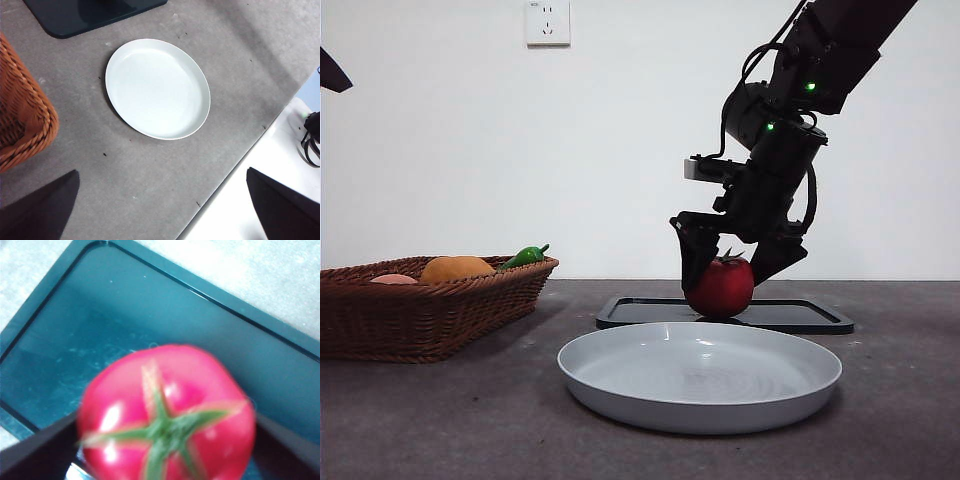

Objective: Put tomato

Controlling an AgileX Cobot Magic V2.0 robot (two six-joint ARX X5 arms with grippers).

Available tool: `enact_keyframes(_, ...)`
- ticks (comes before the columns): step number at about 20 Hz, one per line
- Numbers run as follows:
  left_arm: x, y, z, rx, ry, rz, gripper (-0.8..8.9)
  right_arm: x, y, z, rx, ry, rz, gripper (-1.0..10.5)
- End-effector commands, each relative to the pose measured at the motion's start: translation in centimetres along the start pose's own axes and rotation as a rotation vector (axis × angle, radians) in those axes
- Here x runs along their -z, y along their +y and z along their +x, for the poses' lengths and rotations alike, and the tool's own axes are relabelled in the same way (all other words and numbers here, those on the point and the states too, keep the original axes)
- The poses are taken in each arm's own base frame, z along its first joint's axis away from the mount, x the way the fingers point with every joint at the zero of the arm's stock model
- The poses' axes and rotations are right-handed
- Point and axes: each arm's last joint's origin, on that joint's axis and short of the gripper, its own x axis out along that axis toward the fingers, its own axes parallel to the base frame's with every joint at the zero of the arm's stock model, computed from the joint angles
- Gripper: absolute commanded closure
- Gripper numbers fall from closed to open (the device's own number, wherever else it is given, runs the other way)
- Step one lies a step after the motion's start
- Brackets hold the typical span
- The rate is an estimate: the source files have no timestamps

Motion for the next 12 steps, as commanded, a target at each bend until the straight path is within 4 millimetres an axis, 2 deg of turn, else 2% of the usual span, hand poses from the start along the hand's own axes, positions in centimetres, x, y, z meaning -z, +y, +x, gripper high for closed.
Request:
enact_keyframes(1,-0.5,-0.2,-0.3,0.006,-0.016,0.024,2.83,-0.5,0.2,0.3,-0.005,0.001,-0.01,4.3)
enact_keyframes(4,-0.5,-0.2,-0.3,0.006,-0.017,0.025,2.83,-1.1,0.5,-2.1,0.004,-0.01,-0.011,4.3)
enact_keyframes(6,-0.5,-0.2,-0.3,0.006,-0.017,0.025,2.83,-2.0,0.9,-5.1,0.009,-0.051,-0.016,4.3)
enact_keyframes(9,-0.5,-0.2,-0.3,0.006,-0.017,0.025,2.83,-2.7,1.9,-11.3,0.005,-0.107,-0.006,4.3)
enact_keyframes(12,-0.5,-0.2,-0.3,0.006,-0.018,0.026,2.83,-2.1,3.1,-18.2,0.001,-0.14,-0.006,4.3)
